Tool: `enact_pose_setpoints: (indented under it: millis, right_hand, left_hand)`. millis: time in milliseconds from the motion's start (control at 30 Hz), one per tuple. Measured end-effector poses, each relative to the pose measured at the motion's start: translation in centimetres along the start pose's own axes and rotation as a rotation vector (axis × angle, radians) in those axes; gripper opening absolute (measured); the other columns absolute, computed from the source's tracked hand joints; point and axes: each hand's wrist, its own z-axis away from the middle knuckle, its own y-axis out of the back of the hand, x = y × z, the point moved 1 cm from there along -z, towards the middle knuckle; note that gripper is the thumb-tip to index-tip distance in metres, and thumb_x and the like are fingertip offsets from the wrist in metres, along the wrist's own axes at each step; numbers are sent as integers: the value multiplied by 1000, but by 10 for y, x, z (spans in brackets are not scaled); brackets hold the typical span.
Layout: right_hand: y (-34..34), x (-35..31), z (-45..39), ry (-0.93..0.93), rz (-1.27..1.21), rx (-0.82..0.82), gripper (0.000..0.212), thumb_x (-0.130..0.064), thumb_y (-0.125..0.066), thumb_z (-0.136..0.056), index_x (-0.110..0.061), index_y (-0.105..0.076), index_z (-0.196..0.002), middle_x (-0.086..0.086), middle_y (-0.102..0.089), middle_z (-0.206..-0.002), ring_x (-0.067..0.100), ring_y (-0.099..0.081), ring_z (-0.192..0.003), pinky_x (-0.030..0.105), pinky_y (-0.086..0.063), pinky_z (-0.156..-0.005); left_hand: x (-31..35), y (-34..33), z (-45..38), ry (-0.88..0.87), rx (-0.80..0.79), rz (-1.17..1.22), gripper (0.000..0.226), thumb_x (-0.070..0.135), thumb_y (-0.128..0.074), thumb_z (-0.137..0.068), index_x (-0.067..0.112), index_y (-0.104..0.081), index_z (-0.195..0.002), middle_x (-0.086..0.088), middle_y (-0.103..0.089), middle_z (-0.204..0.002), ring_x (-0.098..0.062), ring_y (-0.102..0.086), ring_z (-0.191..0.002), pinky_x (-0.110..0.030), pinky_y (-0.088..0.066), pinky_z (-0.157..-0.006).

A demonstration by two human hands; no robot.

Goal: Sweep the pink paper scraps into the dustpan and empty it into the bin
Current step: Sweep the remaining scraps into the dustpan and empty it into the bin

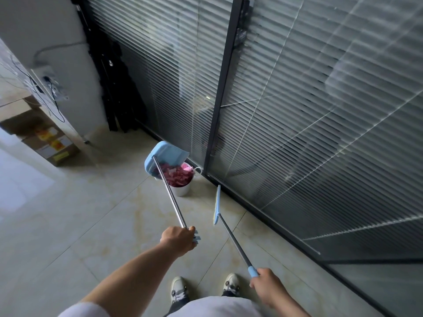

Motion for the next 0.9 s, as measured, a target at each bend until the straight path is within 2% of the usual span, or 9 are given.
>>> enact_pose_setpoints:
  millis: [100, 200, 333, 567, 667, 734, 900]
  right_hand:
    - [-1, 3, -2, -3, -1, 3, 18, -23, -49, -86, -19, -50, -69, 0, -58, -77, 22, -54, -78, 21, -33, -53]
    - [-4, 5, -5, -14, 3, 4, 17, -23, -51, -84, -18, -50, -68, -1, -57, -73, 21, -54, -75, 21, -32, -51]
    - [-8, 6, -8, -13, 15, -9, 13, -25, -51, -85, -19, -52, -74, 1, -59, -81, 20, -54, -77, 21, -33, -51]
    - [-11, 5, -10, -4, 26, -25, 15, -26, -51, -86, -18, -51, -73, 1, -59, -80, 21, -54, -77, 22, -33, -52]
    - [-10, 2, -9, 7, 20, -21, 21, -25, -49, -88, -18, -49, -69, 1, -59, -78, 21, -53, -76, 22, -33, -53]
    - [-9, 1, -8, 5, 21, -19, 23, -25, -48, -89, -17, -48, -67, -2, -56, -73, 20, -53, -74, 22, -32, -52]
    - [-8, 0, -8, 2, 19, -11, 20, -23, -50, -86, -16, -48, -67, -3, -54, -69, 20, -52, -72, 23, -32, -52]
  left_hand:
    - [3, 1, 1, -11, -10, -31, 52, 48, -36, -99, 14, -38, -137, -10, -65, -120, -32, -64, -106, -34, -46, -72]
    - [7, 0, 3, -2, -27, -36, 49, 44, -36, -100, 14, -37, -138, -9, -64, -124, -32, -63, -109, -35, -48, -79]
    - [13, 3, 10, -17, -21, -59, 46, 39, -36, -101, 12, -37, -139, -10, -61, -128, -34, -63, -109, -37, -48, -77]
    - [20, -16, 10, -49, -59, -123, 43, 34, -37, -101, 8, -40, -135, -12, -61, -127, -36, -64, -106, -35, -42, -68]
    - [25, -22, 12, -48, -94, -131, 41, 28, -39, -101, 6, -38, -135, -15, -60, -128, -35, -63, -109, -35, -40, -70]
    - [28, -26, 12, -41, -105, -130, 42, 25, -39, -101, 4, -36, -137, -17, -58, -129, -36, -62, -109, -36, -45, -74]
    - [36, -29, 16, -14, -115, -110, 42, 20, -37, -102, 1, -33, -139, -21, -57, -130, -40, -61, -110, -39, -49, -82]
